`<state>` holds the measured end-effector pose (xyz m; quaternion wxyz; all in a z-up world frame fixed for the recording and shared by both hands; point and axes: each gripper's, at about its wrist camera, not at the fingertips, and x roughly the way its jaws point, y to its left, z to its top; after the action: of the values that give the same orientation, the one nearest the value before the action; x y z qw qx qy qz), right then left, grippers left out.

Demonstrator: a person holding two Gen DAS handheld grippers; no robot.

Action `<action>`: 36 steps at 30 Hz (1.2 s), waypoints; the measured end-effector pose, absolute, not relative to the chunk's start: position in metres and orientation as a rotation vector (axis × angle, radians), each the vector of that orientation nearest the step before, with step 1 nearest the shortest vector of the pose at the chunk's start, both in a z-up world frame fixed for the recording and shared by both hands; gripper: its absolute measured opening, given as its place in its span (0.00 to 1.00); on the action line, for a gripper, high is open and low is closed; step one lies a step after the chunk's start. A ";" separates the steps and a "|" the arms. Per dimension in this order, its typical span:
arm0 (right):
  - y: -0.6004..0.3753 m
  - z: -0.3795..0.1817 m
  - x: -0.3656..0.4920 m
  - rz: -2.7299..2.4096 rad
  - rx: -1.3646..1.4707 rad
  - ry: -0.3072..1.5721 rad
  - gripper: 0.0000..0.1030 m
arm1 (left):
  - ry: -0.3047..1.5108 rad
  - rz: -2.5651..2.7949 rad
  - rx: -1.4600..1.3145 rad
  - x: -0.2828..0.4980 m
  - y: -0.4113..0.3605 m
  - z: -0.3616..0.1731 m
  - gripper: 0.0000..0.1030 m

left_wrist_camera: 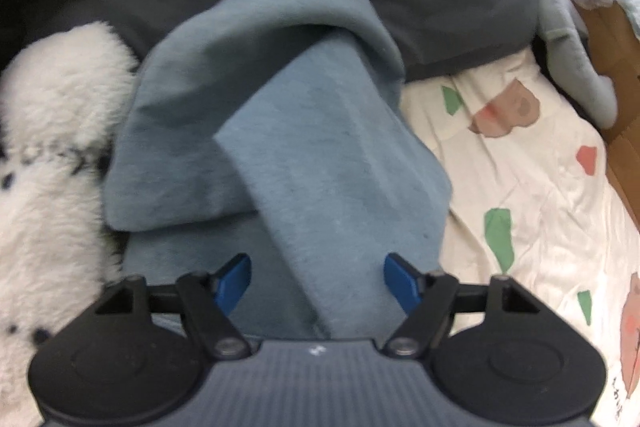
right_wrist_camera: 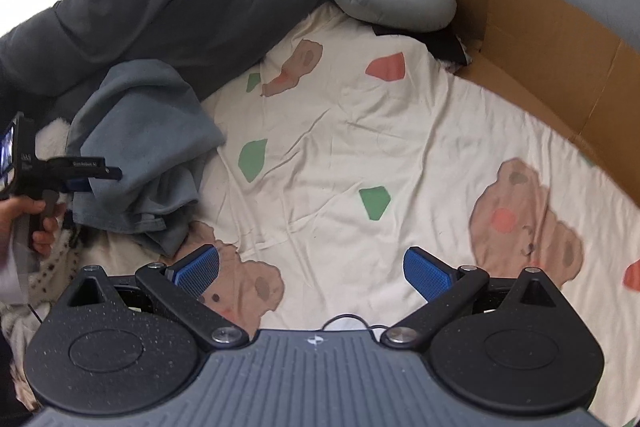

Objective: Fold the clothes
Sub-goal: 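Close the left gripper on the light-blue jeans in the pile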

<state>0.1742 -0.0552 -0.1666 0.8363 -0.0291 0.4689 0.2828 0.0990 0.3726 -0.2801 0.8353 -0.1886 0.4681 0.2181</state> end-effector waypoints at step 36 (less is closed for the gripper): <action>-0.038 -0.230 0.177 0.743 0.016 1.000 0.65 | 0.899 0.184 -0.317 0.125 0.284 -0.232 0.03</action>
<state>0.1768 -0.0384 -0.2295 0.8123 0.0075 0.4681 0.3479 0.1252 0.2837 -0.2318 0.8844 -0.1523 0.4322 0.0887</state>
